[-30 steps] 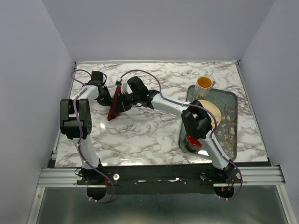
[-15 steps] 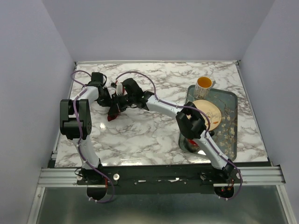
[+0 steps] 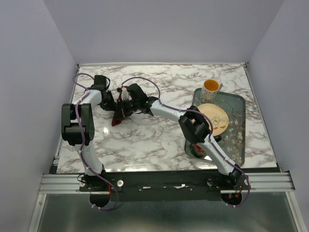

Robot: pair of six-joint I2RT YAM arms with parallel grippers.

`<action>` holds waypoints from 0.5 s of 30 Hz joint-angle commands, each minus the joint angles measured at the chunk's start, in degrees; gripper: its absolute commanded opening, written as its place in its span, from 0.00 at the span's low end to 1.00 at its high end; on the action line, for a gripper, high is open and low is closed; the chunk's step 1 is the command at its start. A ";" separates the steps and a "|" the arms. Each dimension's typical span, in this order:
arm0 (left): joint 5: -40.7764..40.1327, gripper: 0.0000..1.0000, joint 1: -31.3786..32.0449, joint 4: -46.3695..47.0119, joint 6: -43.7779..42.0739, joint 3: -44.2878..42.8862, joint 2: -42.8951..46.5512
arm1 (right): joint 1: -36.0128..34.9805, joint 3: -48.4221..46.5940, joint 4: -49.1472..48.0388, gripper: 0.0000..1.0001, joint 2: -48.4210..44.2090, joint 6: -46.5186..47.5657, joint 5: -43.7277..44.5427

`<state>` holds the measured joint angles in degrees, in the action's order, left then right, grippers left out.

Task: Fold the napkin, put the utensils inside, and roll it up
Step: Roll the napkin with the utensil

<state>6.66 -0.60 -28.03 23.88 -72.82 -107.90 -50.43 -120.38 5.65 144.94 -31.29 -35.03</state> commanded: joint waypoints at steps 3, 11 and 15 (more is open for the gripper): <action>0.99 0.23 0.43 -1.06 0.20 -0.22 0.94 | 0.16 1.28 -1.25 0.08 2.19 -0.62 -1.62; 1.43 0.22 0.43 -0.62 0.38 0.04 -0.12 | 0.51 3.31 -2.31 0.09 3.06 -0.44 -1.36; 1.34 0.22 0.43 -0.71 0.20 0.04 0.23 | 0.86 3.31 -2.57 0.09 3.33 -0.97 -2.06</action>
<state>7.07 -0.60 -28.03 23.90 -72.84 -107.90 -50.13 -117.78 4.32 146.19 -31.68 -35.62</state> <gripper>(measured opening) 0.224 0.089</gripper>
